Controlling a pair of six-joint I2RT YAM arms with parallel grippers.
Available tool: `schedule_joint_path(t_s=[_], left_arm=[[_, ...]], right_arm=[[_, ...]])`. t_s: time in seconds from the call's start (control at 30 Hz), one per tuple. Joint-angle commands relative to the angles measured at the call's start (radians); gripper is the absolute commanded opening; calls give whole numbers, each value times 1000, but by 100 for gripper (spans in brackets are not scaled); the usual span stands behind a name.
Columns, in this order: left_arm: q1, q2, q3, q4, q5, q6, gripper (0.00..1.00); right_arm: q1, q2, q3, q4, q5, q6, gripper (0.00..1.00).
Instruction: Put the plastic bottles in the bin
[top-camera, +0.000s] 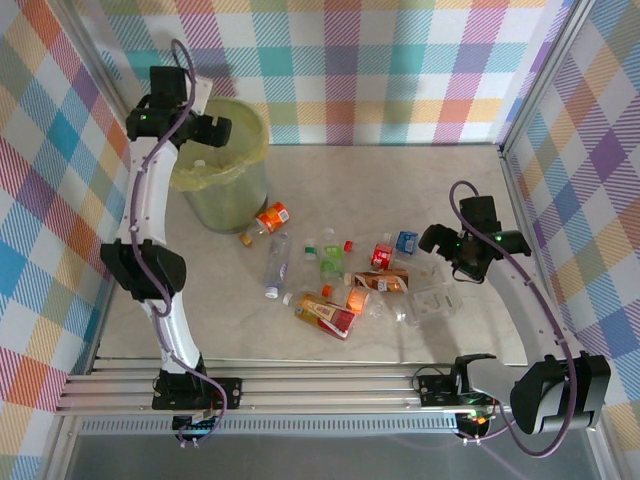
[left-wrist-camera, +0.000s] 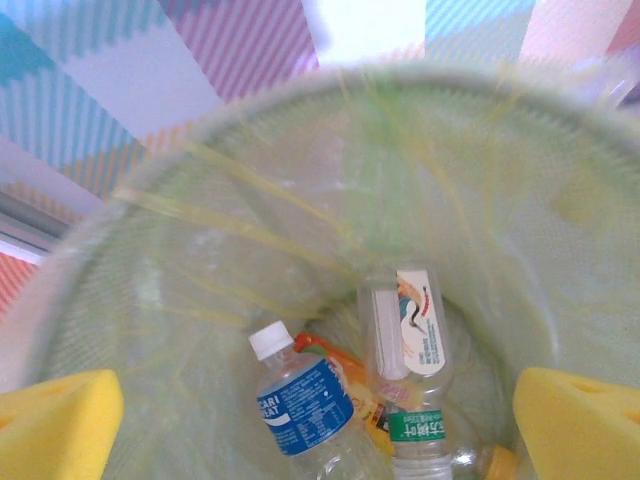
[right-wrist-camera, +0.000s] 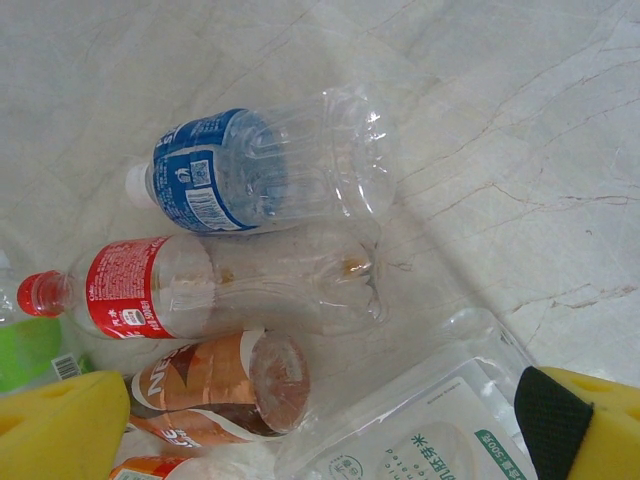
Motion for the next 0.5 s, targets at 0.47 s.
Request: schedule_joint_path(t_s=[0.47], left_arm=[[-385,-415,-389,116,-119,-273,100]], right_arm=[[-5,-39,-30,14,-6,11,100]])
